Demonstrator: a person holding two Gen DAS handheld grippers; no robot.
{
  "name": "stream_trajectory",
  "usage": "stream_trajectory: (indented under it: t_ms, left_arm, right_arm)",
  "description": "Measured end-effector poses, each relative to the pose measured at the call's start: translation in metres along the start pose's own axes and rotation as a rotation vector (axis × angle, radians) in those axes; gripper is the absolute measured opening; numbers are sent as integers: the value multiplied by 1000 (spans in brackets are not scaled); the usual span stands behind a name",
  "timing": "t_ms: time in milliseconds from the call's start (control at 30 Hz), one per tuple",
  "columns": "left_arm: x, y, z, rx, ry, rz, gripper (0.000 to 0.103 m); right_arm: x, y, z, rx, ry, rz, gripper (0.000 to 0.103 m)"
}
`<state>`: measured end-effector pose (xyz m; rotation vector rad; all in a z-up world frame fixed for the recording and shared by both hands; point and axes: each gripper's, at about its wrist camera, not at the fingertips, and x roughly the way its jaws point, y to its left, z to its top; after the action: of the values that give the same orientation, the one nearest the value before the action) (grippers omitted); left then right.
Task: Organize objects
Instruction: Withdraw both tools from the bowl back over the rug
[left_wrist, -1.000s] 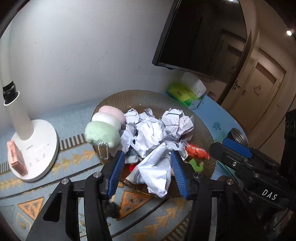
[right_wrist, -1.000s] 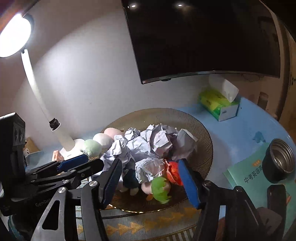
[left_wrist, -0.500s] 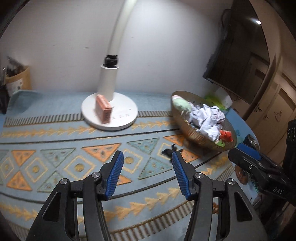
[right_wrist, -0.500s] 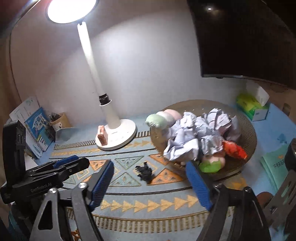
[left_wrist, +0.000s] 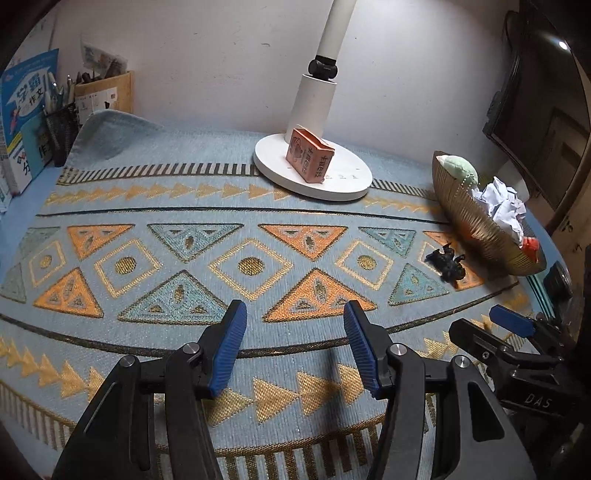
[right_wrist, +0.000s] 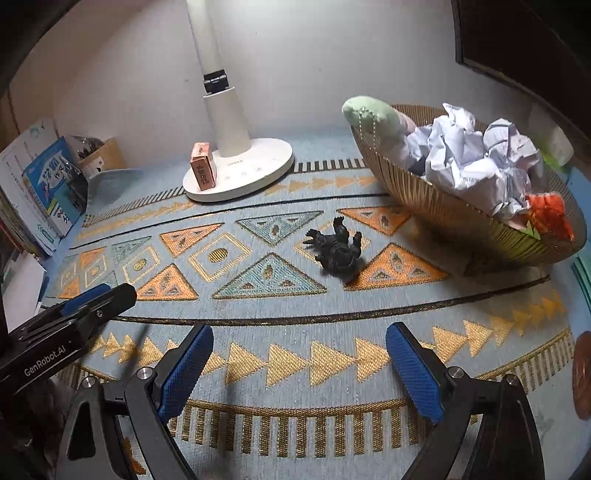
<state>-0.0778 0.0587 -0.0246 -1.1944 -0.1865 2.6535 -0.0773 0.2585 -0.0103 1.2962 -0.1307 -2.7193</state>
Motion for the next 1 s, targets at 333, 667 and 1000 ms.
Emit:
stream_trajectory:
  t_ms: [333,667,1000]
  left_arm:
    - [4,7,0,-25,18,-23,52]
    - [5,5,2,-19,35,-3,52]
    - [51,-25,113,41,-26,18,56]
  right_arm:
    - [3,3,-2,-20,17,-9,94]
    - [6,-3,-1,19,25,-3,94]
    - [7,-6,-1,34,26,10,94]
